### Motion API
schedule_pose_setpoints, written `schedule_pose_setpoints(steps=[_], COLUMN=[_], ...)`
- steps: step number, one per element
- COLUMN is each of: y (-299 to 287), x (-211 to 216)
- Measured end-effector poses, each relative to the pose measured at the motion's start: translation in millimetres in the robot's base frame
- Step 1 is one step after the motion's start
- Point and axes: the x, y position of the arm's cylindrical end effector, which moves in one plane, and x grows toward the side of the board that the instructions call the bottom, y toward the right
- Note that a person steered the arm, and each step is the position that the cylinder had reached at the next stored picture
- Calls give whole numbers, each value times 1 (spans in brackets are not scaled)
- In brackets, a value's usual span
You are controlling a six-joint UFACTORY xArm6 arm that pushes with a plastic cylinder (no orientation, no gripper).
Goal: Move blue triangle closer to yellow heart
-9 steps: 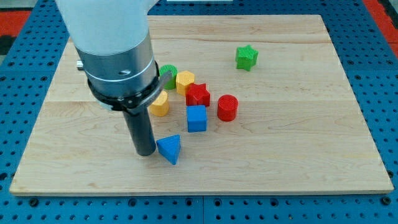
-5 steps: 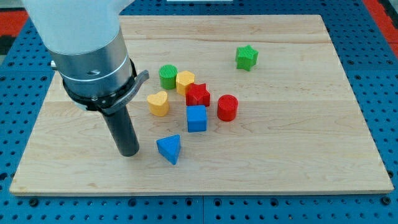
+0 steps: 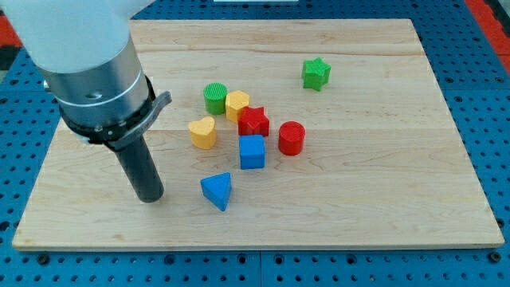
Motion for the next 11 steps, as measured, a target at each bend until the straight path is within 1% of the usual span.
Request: schedule_pose_setpoints(steps=[1,2,3,5,7,8,10,11], y=[33,84,106,86,94,94,94,87], x=[30,44,43,1,-22,-23,31,25])
